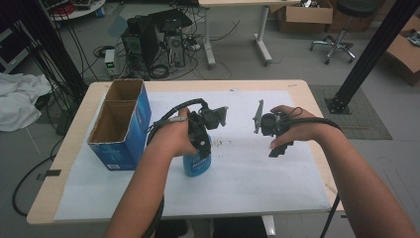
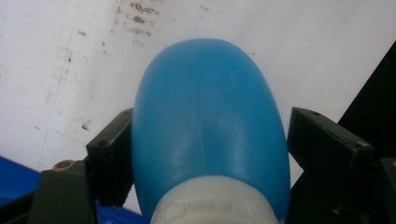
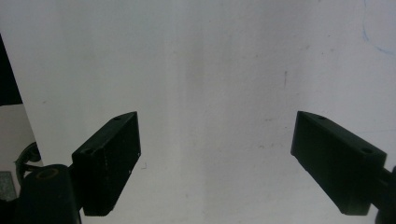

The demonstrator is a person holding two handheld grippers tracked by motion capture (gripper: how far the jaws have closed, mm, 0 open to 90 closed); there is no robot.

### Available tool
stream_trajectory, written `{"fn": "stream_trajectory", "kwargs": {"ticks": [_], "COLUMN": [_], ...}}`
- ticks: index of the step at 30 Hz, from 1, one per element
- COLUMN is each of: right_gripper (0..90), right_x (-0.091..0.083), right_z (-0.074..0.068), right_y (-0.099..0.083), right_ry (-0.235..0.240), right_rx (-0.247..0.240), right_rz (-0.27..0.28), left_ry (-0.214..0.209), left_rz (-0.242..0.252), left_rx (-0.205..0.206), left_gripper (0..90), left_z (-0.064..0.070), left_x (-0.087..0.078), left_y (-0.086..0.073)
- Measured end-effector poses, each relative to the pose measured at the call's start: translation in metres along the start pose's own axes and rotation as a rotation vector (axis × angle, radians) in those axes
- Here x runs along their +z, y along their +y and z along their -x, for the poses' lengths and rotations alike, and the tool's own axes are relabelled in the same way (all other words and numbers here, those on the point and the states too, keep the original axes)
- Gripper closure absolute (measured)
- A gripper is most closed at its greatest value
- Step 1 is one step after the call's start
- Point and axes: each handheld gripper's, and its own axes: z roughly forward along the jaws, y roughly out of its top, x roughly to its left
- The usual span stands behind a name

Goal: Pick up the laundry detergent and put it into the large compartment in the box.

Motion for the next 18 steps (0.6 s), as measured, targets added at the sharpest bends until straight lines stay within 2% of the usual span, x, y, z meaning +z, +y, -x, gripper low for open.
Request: {"fn": "stream_trajectory", "kwargs": {"ticks": [18], "right_gripper": [16.0], "right_x": [0.0031], "right_z": [0.0006], "right_y": [0.0035], "right_ry": [0.008], "right_rx": [-0.005], "right_rz": [-0.004], "left_ry": [0.018], "left_rz": [0.0], "left_rx": [-0.016], "left_gripper": [30.1], "left_z": [0.0], "left_x": [0.002], "left_y": [-0.0012]}}
